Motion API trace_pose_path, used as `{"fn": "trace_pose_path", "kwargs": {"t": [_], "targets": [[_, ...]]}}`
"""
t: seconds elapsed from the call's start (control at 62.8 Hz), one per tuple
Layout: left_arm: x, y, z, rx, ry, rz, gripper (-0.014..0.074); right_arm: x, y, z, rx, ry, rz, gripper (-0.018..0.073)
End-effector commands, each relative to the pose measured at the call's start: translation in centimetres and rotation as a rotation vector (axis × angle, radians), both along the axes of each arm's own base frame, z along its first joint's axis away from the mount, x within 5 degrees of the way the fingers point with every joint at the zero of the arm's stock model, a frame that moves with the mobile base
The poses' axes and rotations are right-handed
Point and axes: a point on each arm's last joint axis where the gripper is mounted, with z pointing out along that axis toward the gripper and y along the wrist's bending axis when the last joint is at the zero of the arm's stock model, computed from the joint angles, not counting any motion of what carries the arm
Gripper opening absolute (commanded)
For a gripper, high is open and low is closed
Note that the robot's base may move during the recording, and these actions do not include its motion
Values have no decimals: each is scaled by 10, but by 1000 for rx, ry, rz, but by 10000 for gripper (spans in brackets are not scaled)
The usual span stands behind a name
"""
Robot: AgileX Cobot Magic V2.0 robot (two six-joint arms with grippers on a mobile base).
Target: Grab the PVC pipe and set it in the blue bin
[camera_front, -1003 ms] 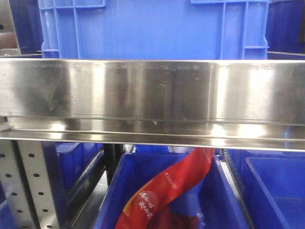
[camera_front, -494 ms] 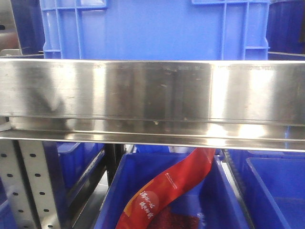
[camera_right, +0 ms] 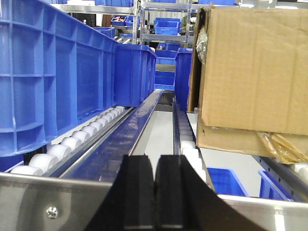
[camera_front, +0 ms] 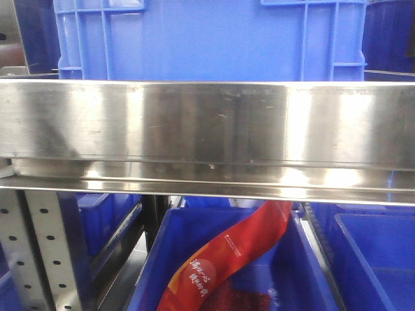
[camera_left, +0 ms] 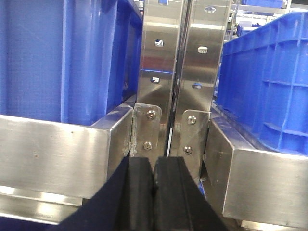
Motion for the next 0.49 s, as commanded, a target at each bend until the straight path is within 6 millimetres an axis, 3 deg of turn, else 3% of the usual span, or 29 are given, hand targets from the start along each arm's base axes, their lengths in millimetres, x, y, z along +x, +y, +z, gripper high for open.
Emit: {"fn": "trace_pose_path", "kwargs": {"t": [0.0,0.478], "targets": [[-1,0,1,-6,-14,-6,-111,0,0,2,-2,-25,-4,-168],[-1,0,2,-6,-19,-6,-111,0,0,2,-2,-25,-4,-168]]}}
